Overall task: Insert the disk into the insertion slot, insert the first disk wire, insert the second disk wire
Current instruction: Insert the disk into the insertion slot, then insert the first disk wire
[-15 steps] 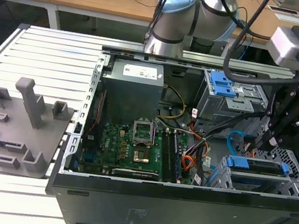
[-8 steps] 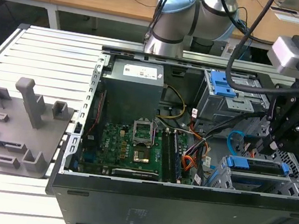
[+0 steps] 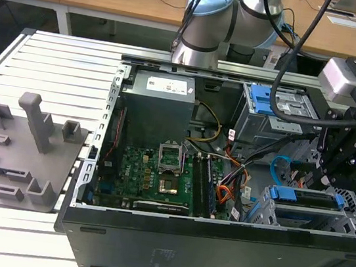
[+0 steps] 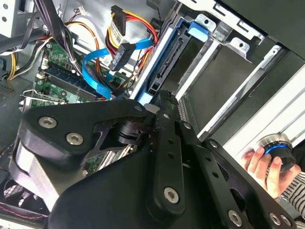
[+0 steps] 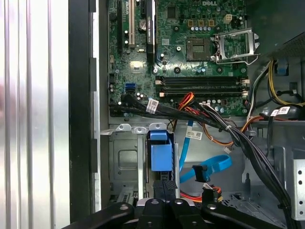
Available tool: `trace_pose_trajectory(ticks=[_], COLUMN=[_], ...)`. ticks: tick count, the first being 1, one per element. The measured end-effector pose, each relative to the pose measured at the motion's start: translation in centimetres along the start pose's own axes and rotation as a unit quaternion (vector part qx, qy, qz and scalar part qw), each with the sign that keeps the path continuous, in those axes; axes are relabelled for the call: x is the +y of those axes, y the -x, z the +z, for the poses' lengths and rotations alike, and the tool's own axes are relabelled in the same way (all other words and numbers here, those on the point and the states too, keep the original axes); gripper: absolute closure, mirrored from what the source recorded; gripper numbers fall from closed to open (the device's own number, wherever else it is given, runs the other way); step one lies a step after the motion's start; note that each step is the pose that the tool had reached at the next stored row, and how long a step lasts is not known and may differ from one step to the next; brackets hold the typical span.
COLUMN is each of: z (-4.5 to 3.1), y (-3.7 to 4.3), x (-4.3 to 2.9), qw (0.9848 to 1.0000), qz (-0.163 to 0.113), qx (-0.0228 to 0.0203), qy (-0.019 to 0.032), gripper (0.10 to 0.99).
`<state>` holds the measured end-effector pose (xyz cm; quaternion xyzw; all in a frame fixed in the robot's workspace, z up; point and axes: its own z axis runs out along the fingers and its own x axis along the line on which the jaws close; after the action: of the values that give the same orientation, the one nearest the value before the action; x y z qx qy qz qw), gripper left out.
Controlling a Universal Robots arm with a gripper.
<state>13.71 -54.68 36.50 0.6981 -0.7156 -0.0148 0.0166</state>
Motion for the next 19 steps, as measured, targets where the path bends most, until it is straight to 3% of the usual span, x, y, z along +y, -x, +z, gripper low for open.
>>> trace_pose_trajectory(ticks=[13,19], z=[0.0,-0.11], y=[0.0,0.09], x=[-0.02,-2.41], qw=[1.0,1.0], qz=[0.0,0.0], qx=[0.0,0.0001], qy=[0.0,0.0002], gripper=[0.98,0.98])
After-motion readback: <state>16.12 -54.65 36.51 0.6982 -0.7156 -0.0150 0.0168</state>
